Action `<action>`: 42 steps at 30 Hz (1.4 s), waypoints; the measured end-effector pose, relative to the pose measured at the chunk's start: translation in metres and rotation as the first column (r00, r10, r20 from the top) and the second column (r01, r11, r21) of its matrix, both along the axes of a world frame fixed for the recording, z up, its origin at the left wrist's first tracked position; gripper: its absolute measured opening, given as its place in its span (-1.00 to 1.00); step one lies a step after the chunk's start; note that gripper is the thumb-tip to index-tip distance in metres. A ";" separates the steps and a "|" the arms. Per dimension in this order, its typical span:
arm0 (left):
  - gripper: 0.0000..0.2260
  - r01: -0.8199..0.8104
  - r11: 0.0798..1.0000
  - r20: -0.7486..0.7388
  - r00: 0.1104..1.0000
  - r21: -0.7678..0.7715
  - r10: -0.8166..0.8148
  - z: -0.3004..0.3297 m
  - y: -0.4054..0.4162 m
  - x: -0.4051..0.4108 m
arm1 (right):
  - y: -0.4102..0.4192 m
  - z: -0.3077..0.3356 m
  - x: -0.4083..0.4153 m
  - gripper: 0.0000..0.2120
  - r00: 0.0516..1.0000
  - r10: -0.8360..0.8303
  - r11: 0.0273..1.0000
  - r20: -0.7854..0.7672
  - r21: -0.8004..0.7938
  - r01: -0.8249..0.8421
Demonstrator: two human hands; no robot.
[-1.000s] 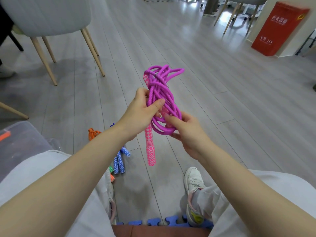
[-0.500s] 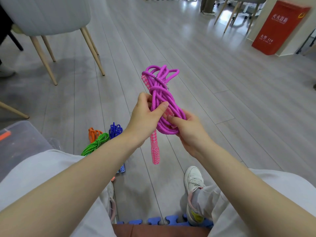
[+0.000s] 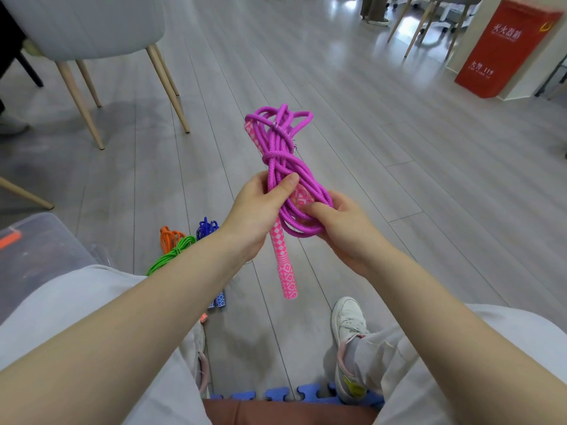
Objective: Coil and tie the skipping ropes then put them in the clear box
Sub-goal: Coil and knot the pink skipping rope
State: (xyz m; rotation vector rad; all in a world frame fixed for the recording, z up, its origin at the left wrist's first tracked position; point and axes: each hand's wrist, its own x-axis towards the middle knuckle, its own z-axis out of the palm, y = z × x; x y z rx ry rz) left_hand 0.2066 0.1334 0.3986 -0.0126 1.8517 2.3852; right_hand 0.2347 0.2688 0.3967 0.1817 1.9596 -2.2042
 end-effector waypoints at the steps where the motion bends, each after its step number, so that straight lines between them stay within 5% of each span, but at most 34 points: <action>1: -0.95 -0.012 1.000 -0.024 1.000 -0.008 0.012 0.001 -0.001 0.000 | -0.001 0.001 0.001 -0.83 0.999 0.032 0.999 0.038 0.025 -0.033; 7: -0.92 -0.008 0.996 -0.034 0.999 -0.087 0.005 -0.002 -0.006 -0.004 | 0.003 0.008 0.003 -0.64 0.989 0.106 0.965 0.105 0.230 -0.127; 13: -0.87 0.077 0.997 0.200 0.977 -0.011 -0.074 -0.005 -0.007 -0.009 | 0.004 0.007 0.010 -0.68 0.979 0.188 0.930 0.081 0.307 -0.204; 21: -0.85 0.202 0.977 0.285 0.935 0.069 -0.214 0.007 -0.018 -0.016 | 0.004 0.011 0.012 -0.84 0.965 0.256 0.890 -0.057 0.404 -0.212; 30: -0.80 0.246 0.947 0.227 0.929 0.206 -0.291 0.019 -0.014 -0.014 | 0.017 0.027 0.005 -0.81 0.922 0.360 0.910 -0.139 0.268 -0.315; 35: -0.87 0.088 0.994 -0.001 0.996 -0.070 -0.088 0.013 -0.017 -0.018 | 0.021 0.021 0.002 -0.48 0.971 0.091 0.787 -0.222 0.614 0.066; 39: -0.94 0.016 0.990 -0.083 0.996 -0.138 -0.028 0.006 -0.012 -0.011 | 0.011 0.016 0.007 -0.64 0.992 0.115 0.914 -0.049 0.398 -0.086; 42: -0.95 0.067 0.989 -0.101 0.992 -0.135 -0.081 0.002 -0.003 -0.005 | 0.000 0.010 0.009 -0.70 0.997 0.057 0.970 -0.049 0.238 -0.044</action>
